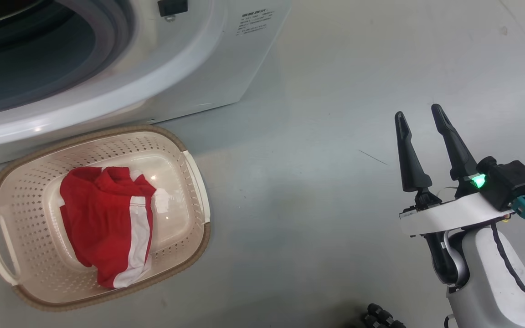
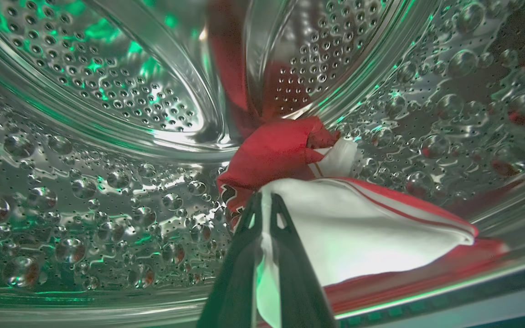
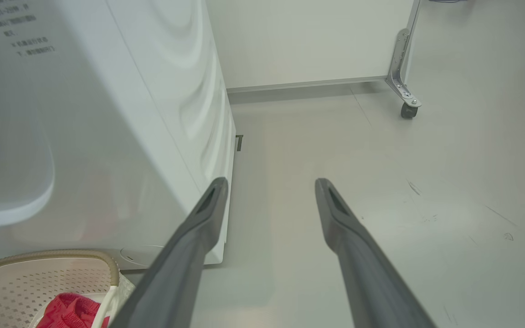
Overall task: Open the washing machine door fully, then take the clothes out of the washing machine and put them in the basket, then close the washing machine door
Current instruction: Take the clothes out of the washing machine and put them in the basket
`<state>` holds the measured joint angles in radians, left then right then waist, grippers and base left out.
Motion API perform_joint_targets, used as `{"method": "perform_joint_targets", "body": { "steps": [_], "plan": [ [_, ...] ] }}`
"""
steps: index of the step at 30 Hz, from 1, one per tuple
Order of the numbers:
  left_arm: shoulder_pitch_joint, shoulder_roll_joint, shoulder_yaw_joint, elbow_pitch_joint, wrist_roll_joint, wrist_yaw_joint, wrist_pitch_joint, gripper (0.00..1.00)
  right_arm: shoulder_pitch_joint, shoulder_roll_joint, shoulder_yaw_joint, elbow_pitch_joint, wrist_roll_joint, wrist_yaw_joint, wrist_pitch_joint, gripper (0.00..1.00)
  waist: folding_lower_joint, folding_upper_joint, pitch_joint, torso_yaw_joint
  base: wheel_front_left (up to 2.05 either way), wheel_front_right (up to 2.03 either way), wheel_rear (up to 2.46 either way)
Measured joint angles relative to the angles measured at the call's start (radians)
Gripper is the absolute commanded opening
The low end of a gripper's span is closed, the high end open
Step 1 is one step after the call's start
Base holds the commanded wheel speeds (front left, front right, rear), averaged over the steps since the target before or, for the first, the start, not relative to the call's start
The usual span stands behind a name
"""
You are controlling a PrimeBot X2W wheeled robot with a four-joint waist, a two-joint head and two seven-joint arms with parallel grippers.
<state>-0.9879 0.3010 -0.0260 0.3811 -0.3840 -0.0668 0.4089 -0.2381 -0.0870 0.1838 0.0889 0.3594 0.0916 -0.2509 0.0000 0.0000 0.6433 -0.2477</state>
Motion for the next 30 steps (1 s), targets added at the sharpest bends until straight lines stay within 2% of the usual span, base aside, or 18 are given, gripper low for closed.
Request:
{"method": "perform_joint_targets", "body": {
  "steps": [10,23,30],
  "plan": [
    [0.124,-0.060,-0.002,-0.089,0.058,0.037,-0.225,0.00,0.000,-0.019,-0.007,0.004,-0.017,0.003,-0.001,1.00,0.0000,0.0000,-0.037,0.057,0.00,0.00,0.00],
    [0.377,-0.165,-0.045,-0.153,0.128,0.121,-0.480,0.00,0.026,-0.042,-0.011,0.028,-0.038,0.004,-0.001,1.00,0.0000,0.0000,-0.135,0.132,0.00,0.00,0.00],
    [0.512,-0.220,-0.085,-0.164,0.141,0.134,-0.559,0.00,0.062,-0.050,-0.011,0.046,-0.045,0.003,-0.001,1.00,0.0000,0.0000,-0.204,0.170,0.00,0.00,0.00]
  ]
}}
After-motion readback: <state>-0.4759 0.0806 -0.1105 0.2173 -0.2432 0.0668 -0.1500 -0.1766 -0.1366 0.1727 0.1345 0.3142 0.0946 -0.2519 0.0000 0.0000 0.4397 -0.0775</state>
